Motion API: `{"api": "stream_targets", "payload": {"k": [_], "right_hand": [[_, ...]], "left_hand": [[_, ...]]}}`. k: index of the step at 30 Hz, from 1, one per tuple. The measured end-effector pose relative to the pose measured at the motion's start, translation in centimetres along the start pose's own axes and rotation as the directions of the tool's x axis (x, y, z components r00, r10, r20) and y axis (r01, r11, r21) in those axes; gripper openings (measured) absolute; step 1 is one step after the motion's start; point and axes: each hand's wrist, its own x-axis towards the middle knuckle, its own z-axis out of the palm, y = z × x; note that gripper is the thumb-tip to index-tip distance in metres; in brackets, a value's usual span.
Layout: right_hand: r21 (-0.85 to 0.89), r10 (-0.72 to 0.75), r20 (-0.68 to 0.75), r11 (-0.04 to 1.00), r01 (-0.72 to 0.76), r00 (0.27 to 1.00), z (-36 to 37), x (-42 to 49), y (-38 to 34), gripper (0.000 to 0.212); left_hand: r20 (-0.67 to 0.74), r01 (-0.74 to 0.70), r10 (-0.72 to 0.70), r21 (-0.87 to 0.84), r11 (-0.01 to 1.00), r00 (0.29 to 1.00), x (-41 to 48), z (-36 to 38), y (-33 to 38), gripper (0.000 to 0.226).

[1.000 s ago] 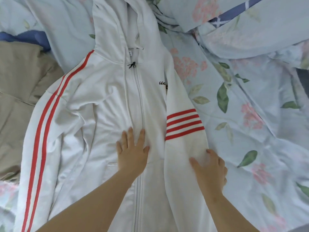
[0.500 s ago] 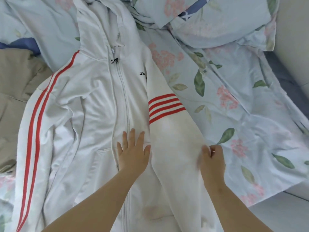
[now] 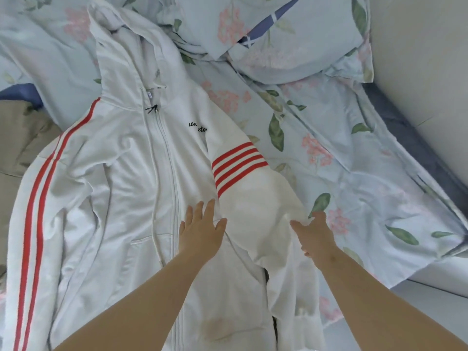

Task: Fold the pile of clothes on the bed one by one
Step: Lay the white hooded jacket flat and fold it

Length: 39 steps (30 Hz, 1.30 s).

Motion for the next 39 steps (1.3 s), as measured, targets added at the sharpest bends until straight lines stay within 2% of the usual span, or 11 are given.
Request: {"api": "stream_targets", "payload": {"k": [3, 7, 11, 15, 18, 22, 26, 28, 30, 32, 39], "right_hand": [[0.212, 0.163, 0.091, 0.961, -0.179, 0.982, 1.3, 0.6, -0.3, 0.050], [0.376, 0.138, 0.075, 0.913, -0.156, 0.988, 2.9, 1.5, -0.6, 0.006], [0.650, 0.009, -0.216, 0.747, 0.137, 0.976, 0.2, 2.2, -5.0, 0.021], [0.505, -0.201, -0.601, 0.655, 0.562, 0.774, -6.7, 3.0, -12.6, 0.019], [0.562, -0.338, -0.622, 0.436, 0.703, 0.707, -9.9, 3.8, -15.7, 0.051], [0.416, -0.423, -0.484, 0.659, 0.626, 0.766, -6.7, 5.3, -13.1, 0.080], [0.276, -0.143, -0.099, 0.947, 0.165, 0.985, -0.7, 5.1, -7.9, 0.060], [0.238, 0.001, 0.097, 0.971, -0.024, 0.995, 1.9, 4.6, -5.5, 0.050], [0.162, 0.000, 0.210, 0.986, -0.035, 0.978, 3.9, 4.2, -3.5, 0.033], [0.096, -0.068, 0.215, 0.994, 0.048, 0.974, 4.9, 4.0, -2.2, 0.015], [0.157, -0.135, 0.054, 0.980, 0.125, 0.989, 4.8, 4.0, -0.6, 0.015]], "left_hand": [[-0.050, -0.043, 0.040, -0.058, 0.997, 0.998, 1.7, 0.0, 0.8, 0.060], [-0.041, -0.091, 0.085, -0.206, 0.974, 0.996, 3.3, 0.3, 1.8, 0.062], [-0.077, -0.126, 0.110, -0.251, 0.960, 0.991, 2.9, -0.9, 2.6, 0.057], [-0.121, -0.191, 0.160, -0.320, 0.928, 0.980, 3.2, -3.0, 3.4, 0.054], [-0.166, -0.245, 0.201, -0.306, 0.920, 0.965, 3.9, -4.3, 4.5, 0.054], [-0.114, -0.229, 0.209, -0.218, 0.949, 0.971, 5.1, -4.4, 5.4, 0.056], [-0.003, -0.134, 0.134, -0.056, 0.989, 0.991, 6.4, -2.7, 4.2, 0.063], [0.093, -0.093, 0.094, -0.015, 0.996, 0.991, 6.4, -1.1, 2.7, 0.067], [0.162, -0.136, 0.117, 0.109, 0.985, 0.980, 6.0, 0.4, 1.2, 0.072], [0.185, -0.183, 0.154, 0.148, 0.972, 0.971, 5.9, 1.0, 0.1, 0.075], [0.125, -0.282, 0.255, 0.299, 0.912, 0.959, 4.9, 2.0, -1.9, 0.068]]}}
